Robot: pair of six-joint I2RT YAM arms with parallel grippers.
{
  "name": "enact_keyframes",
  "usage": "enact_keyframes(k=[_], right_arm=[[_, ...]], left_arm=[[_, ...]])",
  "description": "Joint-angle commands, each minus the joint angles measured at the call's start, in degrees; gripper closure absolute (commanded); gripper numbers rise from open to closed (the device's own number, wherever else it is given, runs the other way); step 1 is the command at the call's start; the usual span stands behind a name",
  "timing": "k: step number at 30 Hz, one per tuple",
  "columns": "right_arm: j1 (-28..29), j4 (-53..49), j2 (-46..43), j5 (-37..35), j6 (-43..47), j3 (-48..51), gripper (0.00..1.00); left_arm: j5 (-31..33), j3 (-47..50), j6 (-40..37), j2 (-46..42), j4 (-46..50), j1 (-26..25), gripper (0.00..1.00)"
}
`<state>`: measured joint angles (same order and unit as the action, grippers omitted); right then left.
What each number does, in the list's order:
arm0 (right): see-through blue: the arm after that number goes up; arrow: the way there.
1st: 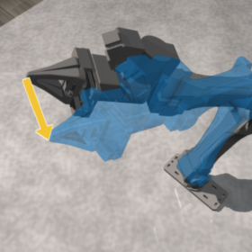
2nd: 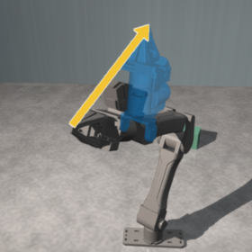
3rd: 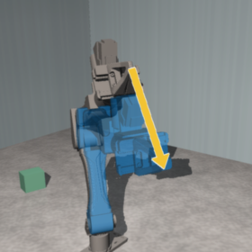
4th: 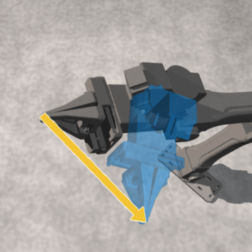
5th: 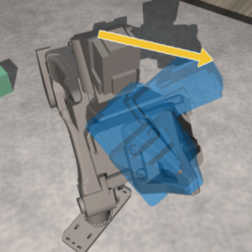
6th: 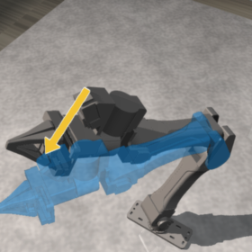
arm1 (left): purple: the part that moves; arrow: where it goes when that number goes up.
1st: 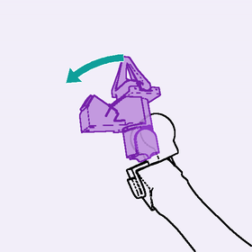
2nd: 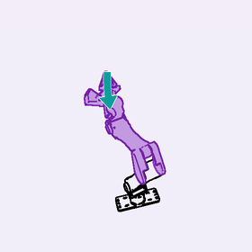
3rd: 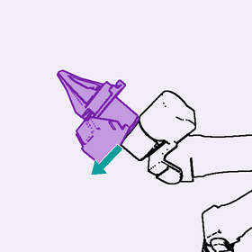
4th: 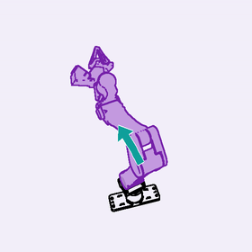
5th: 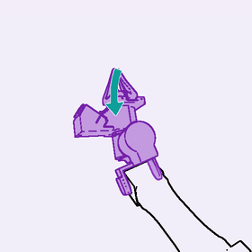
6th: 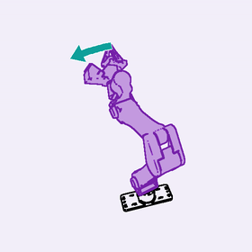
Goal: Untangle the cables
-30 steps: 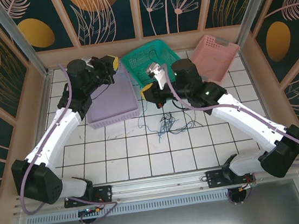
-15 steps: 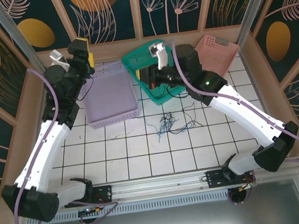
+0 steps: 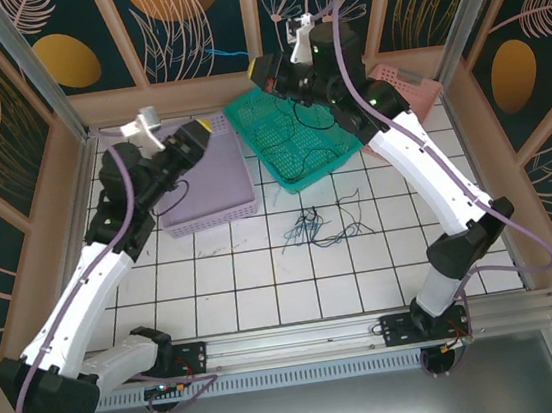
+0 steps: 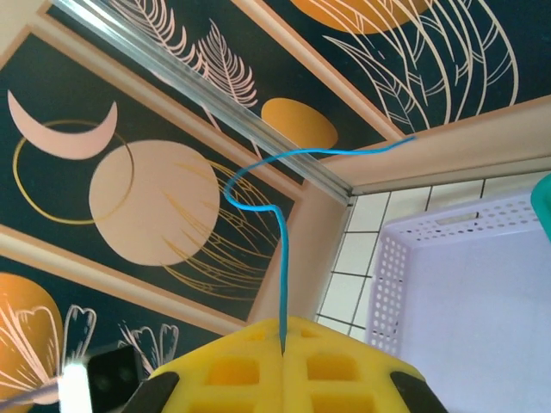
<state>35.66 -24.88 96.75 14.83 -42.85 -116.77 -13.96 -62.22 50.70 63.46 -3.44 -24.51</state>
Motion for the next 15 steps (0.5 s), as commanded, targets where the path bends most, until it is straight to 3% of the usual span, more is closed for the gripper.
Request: enact_keyframes(k=[1, 7, 15], right_arm=[[-0.59, -2.9, 2.82, 2.35, -8.44, -4.88, 1.0], [-0.68, -2.27, 6.13, 5.97, -13.7, -8.7, 1.0], [-0.3, -3.32, 7.49, 8.49, -16.4, -11.29, 1.0]], left_arm=[[-0.01, -2.37, -13.51, 1.06, -0.01, -3.51, 0.48], [3.76, -4.4, -26.38, 4.0, 0.72, -5.15, 0.31], [15.14, -7.57, -41.38, 8.21, 3.78, -7.85, 0.24]])
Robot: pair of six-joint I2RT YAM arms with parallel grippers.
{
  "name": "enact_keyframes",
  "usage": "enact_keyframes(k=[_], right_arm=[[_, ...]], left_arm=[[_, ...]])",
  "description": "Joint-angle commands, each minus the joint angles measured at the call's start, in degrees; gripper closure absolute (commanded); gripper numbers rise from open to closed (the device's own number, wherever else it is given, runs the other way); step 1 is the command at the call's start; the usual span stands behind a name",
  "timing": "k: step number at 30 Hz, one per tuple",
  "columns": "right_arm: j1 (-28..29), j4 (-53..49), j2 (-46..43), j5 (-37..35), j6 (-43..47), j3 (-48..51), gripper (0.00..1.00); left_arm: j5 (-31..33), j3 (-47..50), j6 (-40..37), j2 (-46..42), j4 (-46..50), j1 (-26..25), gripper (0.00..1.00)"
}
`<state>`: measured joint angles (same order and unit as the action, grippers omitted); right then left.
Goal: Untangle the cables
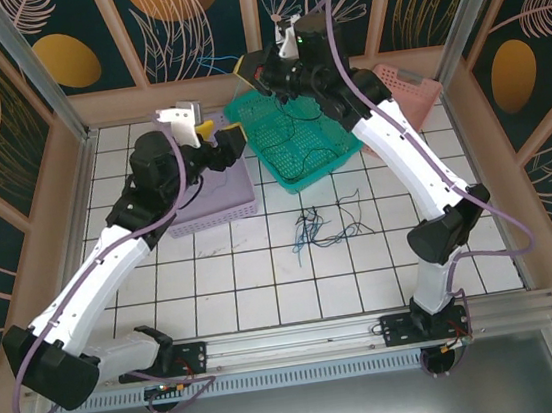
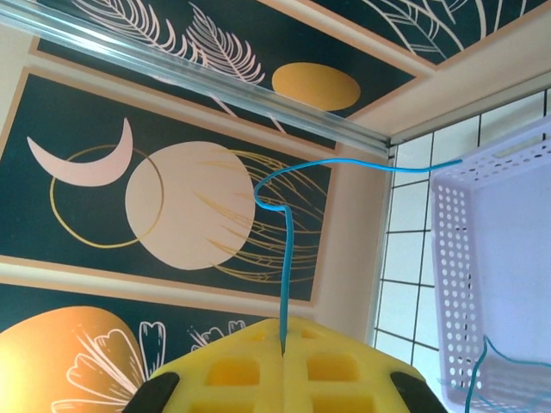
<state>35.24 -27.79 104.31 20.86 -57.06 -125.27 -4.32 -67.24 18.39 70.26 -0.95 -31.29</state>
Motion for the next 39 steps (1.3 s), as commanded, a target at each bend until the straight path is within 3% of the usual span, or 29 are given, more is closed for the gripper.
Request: enact_keyframes(k=[1, 6, 10, 15, 16, 25, 26, 29, 31, 33, 39], right_arm=[[0.29, -0.11, -0.1, 2.81, -2.49, -2.63, 1.0], [1.13, -0.37, -0.35, 3.57, -3.32, -2.6, 1.0], [1.23, -0.19, -0.81, 3.32, -3.41, -1.54, 1.0], [0.8, 0.41, -0.63, 2.95, -3.68, -2.05, 1.0], [0.65, 0.37, -0.42, 2.91, -3.7, -2.34, 1.0], [-1.9, 1.54, 0.18, 3.04, -1.7, -2.42, 1.0], [-2.29, 1.97, 0.18, 3.08, -1.24, -2.51, 0.96], [-3.46, 1.28, 0.16, 2.42, 1.09, -2.95, 0.58], [-3.6, -0.03, -0.16, 1.46, 2.92, -3.48, 0.48], [-4.79, -0.9, -1.07, 0.82, 4.43, -3.51, 0.44], [-6.33, -1.76, -5.72, -0.63, 7.36, 2.26, 0.43]], left_arm=[[7.08, -2.88, -10.47, 2.11, 1.39, -1.37, 0.24], [11.08, -4.28, -12.92, 4.93, -0.36, -1.4, 0.33], [12.07, -5.48, -12.24, 6.15, -1.79, -1.48, 0.64], [9.63, -5.15, -11.74, 5.26, -3.06, -1.42, 0.89], [9.51, -4.76, -11.48, 4.83, -3.46, -1.37, 0.99], [8.82, -5.91, -8.29, 2.51, -0.78, -0.68, 1.0], [8.09, -6.1, -7.67, 2.47, -0.5, 0.06, 1.0], [5.59, -7.5, -4.99, 3.42, 0.9, 2.85, 1.0], [4.31, -9.12, -3.45, 4.86, 3.07, 5.23, 1.0], [3.67, -10.04, -3.2, 5.84, 4.22, 6.93, 1.0], [2.15, -12.83, -3.32, 9.37, 4.88, 9.99, 1.0]])
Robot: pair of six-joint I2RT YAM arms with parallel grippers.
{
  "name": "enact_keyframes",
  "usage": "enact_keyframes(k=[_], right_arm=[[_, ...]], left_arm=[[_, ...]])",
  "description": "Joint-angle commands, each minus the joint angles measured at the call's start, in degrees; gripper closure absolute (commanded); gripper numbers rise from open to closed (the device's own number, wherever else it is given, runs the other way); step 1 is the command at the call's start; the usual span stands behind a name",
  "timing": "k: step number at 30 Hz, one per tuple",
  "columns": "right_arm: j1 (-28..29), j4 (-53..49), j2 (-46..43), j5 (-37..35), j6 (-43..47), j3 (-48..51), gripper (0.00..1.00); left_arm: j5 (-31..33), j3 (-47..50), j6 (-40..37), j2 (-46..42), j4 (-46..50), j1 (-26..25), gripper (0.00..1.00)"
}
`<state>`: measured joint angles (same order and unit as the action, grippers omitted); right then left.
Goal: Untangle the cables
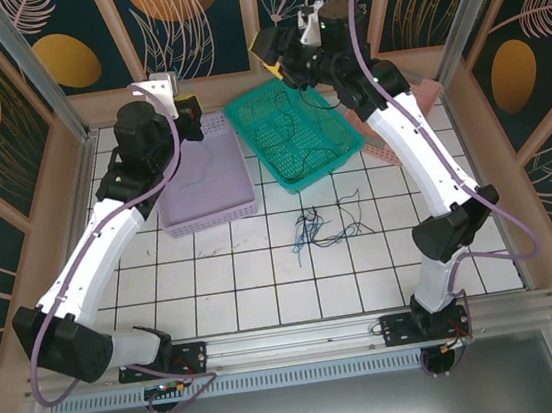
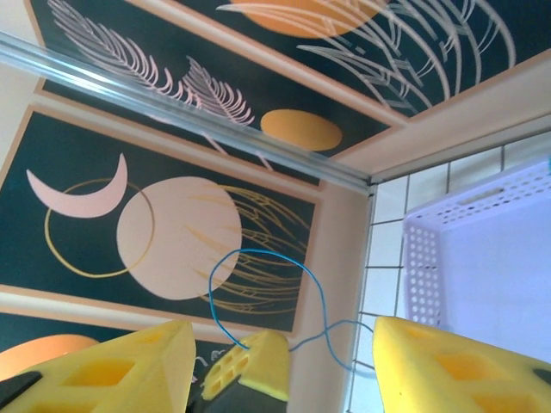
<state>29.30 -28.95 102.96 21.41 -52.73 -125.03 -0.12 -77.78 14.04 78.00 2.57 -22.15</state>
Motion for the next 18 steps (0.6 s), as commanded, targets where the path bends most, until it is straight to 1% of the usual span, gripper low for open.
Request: enact_keyframes(k=[1, 7, 11, 14, 18], right_arm=[[-0.38, -0.38, -5.51, -1.27, 3.1, 3.87, 0.43], [-0.38, 2.37, -11.83, -0.84, 2.58, 15.31, 0.44], [-0.38, 3.55, -15.05, -1.11, 2.36, 20.75, 0.44], [-0.38, 3.77, -16.78, -1.45, 2.41, 23.82, 0.44], [-0.29, 4.45, -18.56, -1.32, 2.24, 27.17, 0.44]], left_arm=[[-1.91, -2.5, 1.14, 2.38, 1.39, 1.35, 1.0], [-2.25, -2.48, 2.87, 6.23, 0.78, 5.12, 1.0], [-3.48, -1.11, 5.05, 8.42, -0.46, 6.78, 1.0], [-4.9, 2.14, 7.02, 9.54, -2.11, 7.19, 1.0], [-3.67, 6.99, 9.05, 11.22, -1.2, 7.22, 1.0]])
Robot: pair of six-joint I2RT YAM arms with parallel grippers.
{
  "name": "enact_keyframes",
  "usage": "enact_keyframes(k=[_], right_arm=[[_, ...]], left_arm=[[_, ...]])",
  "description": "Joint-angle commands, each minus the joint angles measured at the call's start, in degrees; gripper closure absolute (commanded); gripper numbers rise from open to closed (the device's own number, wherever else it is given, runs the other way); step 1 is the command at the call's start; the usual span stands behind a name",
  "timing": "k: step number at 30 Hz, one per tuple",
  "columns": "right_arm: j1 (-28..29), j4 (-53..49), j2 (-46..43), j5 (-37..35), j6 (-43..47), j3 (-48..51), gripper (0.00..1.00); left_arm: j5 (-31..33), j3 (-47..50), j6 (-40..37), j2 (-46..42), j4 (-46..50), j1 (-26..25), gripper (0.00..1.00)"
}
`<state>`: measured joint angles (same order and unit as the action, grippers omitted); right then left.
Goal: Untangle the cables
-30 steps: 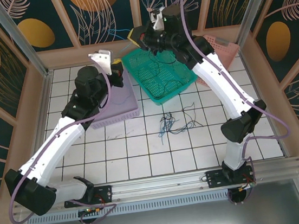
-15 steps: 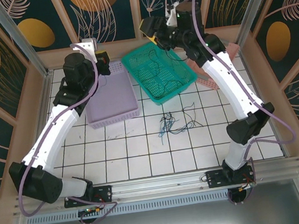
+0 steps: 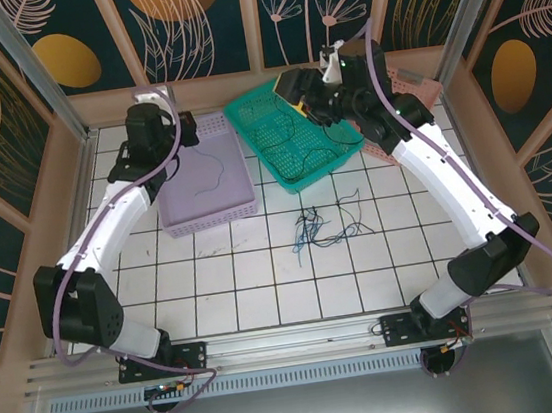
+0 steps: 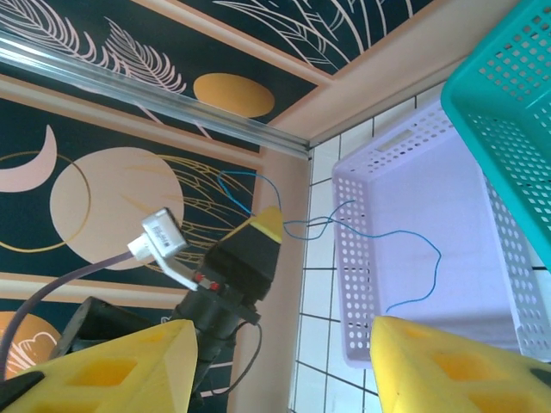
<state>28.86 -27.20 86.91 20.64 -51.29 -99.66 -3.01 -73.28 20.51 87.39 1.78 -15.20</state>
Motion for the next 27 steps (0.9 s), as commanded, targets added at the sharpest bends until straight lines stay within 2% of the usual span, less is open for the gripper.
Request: enact_keyframes(k=[1, 3, 4, 6, 7, 13, 18, 22, 24, 27], right_arm=[[0.23, 2.81, -2.94, -0.6, 0.82, 2.66, 0.44], [0.31, 2.86, -3.56, -0.86, 0.82, 4.32, 0.45], [0.4, 2.94, -4.05, -1.04, 0.8, 5.36, 0.45], [0.62, 3.17, -5.01, -1.48, 0.84, 7.66, 0.45], [0.82, 3.21, -5.67, -1.98, 0.87, 9.02, 0.45], [2.16, 4.01, -10.89, -5.83, -0.13, 19.96, 0.45], [2.16, 3.98, -17.28, -10.7, -1.71, 30.84, 0.47], [2.16, 0.94, -22.73, -15.7, -6.25, 40.4, 0.5], [2.16, -0.14, -25.57, -16.66, -10.24, 45.7, 0.53], [2.16, -1.44, -28.14, -16.55, -17.39, 53.02, 0.54]], left_arm=[[-0.81, 3.43, 2.87, 2.28, -0.05, 0.28, 1.0], [-1.02, 4.67, 3.49, 2.97, 0.4, 0.3, 1.0], [-1.22, 4.98, 3.8, 3.41, 0.82, 0.27, 0.95], [-1.24, 4.21, 4.09, 4.37, 3.16, 0.33, 0.66], [-0.8, 3.26, 4.26, 4.78, 5.01, 0.34, 0.58], [1.75, 0.36, 8.41, 0.91, 9.29, 0.34, 0.26], [3.0, -3.77, 11.01, -2.5, 14.5, 0.3, 0.26], [-2.08, -3.53, 16.04, -5.27, 14.92, 0.22, 0.31], [-6.64, -0.56, 20.41, -7.42, 12.73, -0.31, 0.36], [-8.69, 4.19, 23.83, -9.73, 11.4, -4.83, 0.42]])
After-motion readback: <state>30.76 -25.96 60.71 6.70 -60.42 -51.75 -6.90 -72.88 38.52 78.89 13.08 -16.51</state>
